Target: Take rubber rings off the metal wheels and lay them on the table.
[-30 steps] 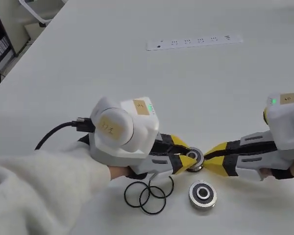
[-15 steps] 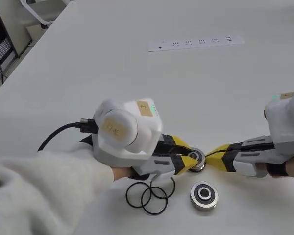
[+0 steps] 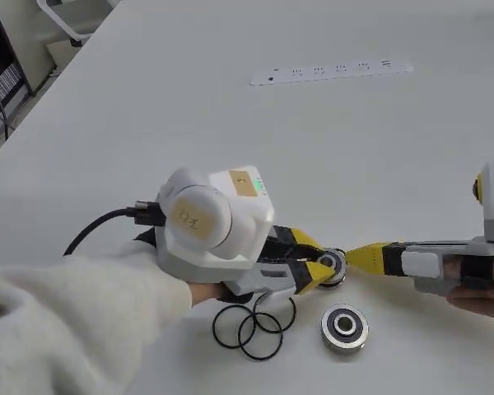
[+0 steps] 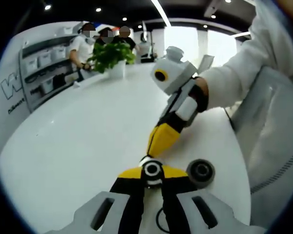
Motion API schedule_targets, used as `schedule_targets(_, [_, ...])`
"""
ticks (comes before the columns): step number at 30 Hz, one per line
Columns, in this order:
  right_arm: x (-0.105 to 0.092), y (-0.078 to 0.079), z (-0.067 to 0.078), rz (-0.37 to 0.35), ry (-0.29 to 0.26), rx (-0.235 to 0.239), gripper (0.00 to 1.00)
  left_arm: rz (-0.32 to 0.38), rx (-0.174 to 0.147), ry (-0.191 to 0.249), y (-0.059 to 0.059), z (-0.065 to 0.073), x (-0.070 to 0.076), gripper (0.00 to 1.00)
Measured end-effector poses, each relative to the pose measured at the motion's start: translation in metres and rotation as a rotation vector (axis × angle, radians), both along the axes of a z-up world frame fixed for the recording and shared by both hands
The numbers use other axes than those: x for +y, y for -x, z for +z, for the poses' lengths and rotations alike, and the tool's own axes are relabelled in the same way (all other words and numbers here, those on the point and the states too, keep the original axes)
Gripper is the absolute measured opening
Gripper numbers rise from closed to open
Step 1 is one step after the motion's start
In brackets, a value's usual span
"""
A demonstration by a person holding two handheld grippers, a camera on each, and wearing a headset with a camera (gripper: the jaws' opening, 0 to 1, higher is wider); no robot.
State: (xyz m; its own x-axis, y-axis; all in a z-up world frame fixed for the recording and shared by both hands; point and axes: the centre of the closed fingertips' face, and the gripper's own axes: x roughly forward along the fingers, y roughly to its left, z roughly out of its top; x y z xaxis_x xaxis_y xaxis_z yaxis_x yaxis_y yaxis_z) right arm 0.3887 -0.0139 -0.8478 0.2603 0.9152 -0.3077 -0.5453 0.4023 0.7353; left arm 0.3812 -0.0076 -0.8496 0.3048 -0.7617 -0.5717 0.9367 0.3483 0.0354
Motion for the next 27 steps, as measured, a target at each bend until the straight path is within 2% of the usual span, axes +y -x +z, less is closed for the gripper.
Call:
schedule_targets(1, [-0.0014,-0.0016,-0.0051,-0.006,0.043,-0.018,0.00,0.000,0.000,0.000,-0.0001,-0.0001,0.0000,0.13])
schedule_targets(13, [-0.0002,0.0003,-0.0018,-0.008,0.036,0.015,0.00,0.008,0.012,0.020,0.0000,-0.0001,0.0003,0.13])
schedule_targets(27, [0.0033,0.0035,0.0037,0.025,0.039,0.001,0.00,0.004,0.006,0.018,-0.0001,0.0003,-0.0007,0.13])
